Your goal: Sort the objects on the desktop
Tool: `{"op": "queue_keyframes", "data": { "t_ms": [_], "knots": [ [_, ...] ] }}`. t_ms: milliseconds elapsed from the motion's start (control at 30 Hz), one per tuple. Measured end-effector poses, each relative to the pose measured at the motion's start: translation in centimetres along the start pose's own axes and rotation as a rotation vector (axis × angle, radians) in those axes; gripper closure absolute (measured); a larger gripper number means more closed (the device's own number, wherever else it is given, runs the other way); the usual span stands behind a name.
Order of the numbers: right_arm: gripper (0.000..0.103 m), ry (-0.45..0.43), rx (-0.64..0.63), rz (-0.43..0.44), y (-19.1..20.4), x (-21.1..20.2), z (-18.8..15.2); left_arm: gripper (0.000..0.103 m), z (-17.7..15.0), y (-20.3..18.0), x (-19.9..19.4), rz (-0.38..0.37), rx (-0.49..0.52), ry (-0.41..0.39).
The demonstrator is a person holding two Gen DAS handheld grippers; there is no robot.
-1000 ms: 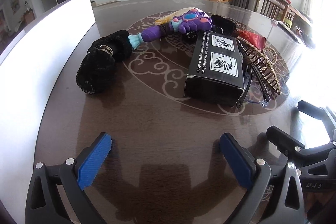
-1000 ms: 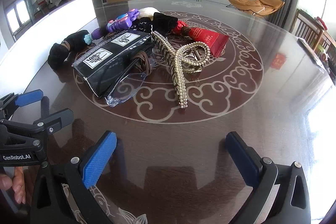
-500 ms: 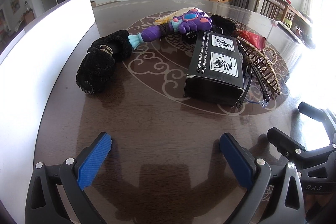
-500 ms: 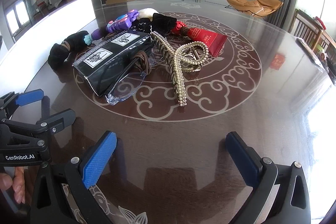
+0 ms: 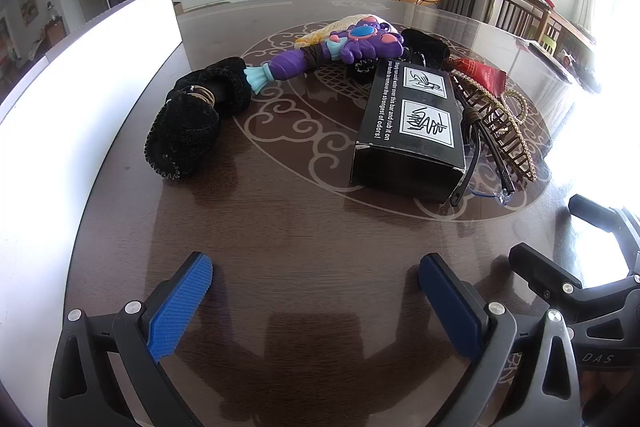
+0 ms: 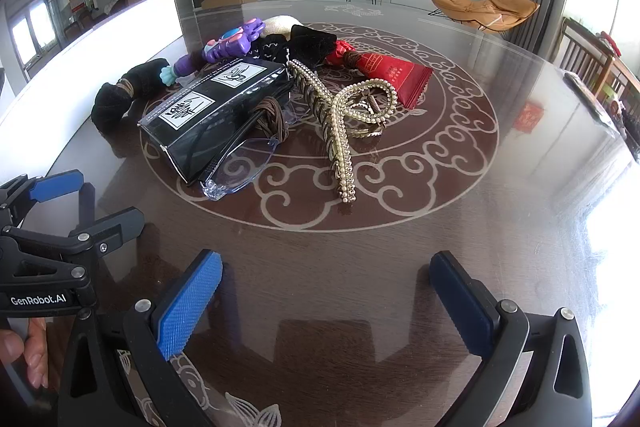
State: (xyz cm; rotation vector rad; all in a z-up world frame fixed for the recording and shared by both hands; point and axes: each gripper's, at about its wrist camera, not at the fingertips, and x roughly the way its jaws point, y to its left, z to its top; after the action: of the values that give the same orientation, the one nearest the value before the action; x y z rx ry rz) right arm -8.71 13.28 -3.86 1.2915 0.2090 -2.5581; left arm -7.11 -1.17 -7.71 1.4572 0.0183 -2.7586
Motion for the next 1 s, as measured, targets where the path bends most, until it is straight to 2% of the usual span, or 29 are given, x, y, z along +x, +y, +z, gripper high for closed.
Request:
{"op": "queue_keyframes", "data": {
  "t_ms": [767,933,1000],
  "knots": [
    [0.0,0.0,0.0,0.0,0.0,0.1,0.0,0.0,0.0,0.0,0.0,0.001,-0.001,0.0],
    [0.0,0.083,-0.045,0.03,-0.4,1.0,1.3,0.0,0.1,0.0,0.0,0.001,-0.001,0.0],
    [0.0,0.09,-0.051,0.034,-0.7,1.3,1.7,0.0,0.1,0.0,0.0,0.001,-0.001,0.0]
  ]
}}
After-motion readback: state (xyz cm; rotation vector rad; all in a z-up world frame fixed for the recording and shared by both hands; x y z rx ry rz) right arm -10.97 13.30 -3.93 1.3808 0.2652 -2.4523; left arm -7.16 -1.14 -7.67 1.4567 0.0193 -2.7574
